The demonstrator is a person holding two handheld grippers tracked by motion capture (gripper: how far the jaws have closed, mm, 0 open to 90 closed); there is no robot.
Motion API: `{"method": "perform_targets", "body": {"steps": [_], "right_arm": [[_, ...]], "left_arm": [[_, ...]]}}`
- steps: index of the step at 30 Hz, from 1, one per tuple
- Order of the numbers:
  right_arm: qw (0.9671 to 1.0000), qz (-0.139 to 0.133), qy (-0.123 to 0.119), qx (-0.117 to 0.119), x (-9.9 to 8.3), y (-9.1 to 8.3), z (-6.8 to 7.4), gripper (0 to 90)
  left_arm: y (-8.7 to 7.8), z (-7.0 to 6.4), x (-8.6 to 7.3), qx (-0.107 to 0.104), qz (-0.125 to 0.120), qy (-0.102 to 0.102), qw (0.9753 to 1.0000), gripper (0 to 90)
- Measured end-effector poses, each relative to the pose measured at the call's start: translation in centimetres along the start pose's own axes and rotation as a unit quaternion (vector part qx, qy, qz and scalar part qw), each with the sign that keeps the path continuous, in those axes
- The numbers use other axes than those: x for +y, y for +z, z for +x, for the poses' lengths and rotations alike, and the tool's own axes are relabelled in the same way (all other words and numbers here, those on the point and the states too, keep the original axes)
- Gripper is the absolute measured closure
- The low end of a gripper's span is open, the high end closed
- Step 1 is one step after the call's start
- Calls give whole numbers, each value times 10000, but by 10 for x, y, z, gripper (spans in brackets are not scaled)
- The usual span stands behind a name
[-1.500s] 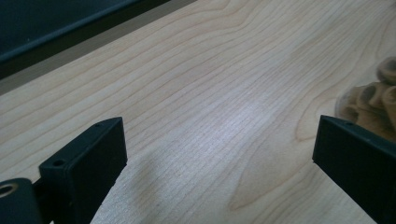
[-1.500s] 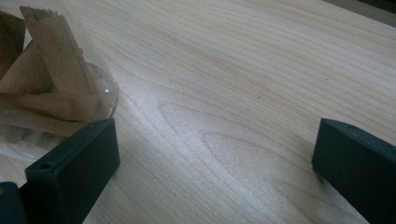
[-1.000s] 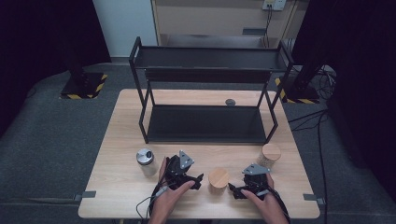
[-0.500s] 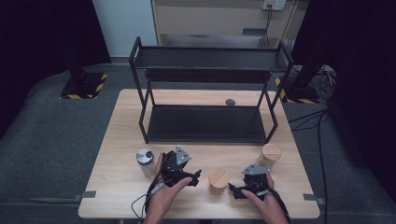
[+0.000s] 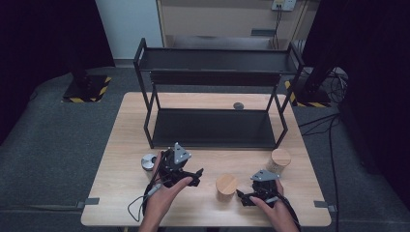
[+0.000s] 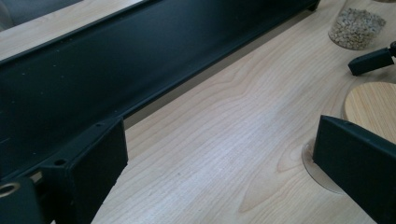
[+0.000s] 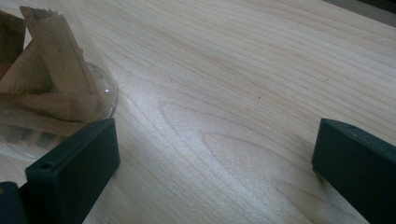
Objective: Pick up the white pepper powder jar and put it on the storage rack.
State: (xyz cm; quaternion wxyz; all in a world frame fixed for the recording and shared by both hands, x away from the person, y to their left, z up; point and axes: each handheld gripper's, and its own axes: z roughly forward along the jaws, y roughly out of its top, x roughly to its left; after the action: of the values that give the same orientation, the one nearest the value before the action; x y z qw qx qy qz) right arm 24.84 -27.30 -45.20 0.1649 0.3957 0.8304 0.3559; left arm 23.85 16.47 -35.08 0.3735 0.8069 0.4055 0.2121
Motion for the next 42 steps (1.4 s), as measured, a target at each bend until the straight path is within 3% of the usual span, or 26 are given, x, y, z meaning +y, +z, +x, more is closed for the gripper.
{"method": "perform_targets", "body": {"steps": [11, 30, 42], "right_arm": [[10000, -2, 0, 1, 0, 0, 0, 7], [10000, -4, 1, 17, 0, 0, -1, 7], [10000, -3, 1, 16, 0, 0, -1, 7]], "left_arm": [[-10, 11, 5, 134, -63, -26, 9999, 19], [-25, 40, 2, 325, -120, -242, 9991, 20], [-27, 47, -4, 370, -140, -319, 9987, 20]]}}
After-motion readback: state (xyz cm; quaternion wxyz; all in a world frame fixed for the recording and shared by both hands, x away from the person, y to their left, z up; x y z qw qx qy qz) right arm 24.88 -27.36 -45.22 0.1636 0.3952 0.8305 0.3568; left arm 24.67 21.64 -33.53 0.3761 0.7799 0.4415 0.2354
